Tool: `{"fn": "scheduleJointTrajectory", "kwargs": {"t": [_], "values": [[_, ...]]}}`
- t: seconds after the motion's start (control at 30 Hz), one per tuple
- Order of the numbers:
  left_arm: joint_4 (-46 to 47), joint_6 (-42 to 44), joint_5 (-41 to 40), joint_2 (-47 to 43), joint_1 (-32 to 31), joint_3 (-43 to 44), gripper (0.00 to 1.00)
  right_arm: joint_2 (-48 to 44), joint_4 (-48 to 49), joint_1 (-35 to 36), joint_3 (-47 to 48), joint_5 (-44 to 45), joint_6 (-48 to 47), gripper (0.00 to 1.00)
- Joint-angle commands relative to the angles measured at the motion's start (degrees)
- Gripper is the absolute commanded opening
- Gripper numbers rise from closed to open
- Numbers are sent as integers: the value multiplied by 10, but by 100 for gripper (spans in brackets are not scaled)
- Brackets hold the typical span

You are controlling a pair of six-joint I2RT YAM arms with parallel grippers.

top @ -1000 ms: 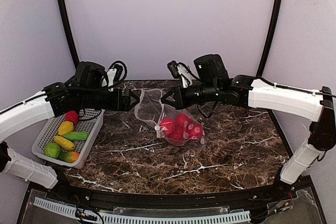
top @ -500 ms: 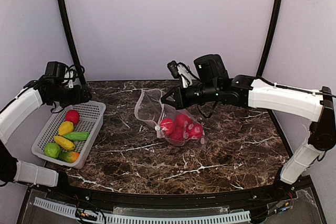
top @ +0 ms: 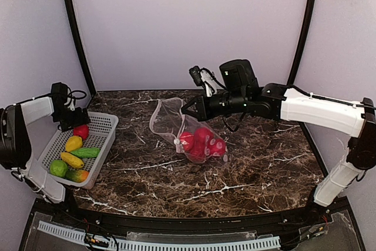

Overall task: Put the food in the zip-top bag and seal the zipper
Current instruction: Pick up the fake fruit from the bin.

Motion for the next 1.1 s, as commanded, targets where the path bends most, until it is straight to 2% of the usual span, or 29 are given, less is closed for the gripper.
{"fn": "scheduleJointTrajectory", "kwargs": {"t": [0.0,0.27,0.47,0.63,0.77,1.07], "values": [[19,19,4,37,29,29,90,-21,14,4,-11,13,-8,0],[18,47,-22,92,30,65,90,-18,14,4,-7,9,-10,0],[2,50,9,117,30,76,90,-20,14,4,-9,14,-10,0],[0,43,60,114,30,71,89,-13,16,4,-6,8,-6,0],[-2,46,71,102,28,64,89,-10,18,4,-4,7,-4,0],[-63,77,-1,138,29,100,90,-7,18,4,-2,7,-3,0]]}}
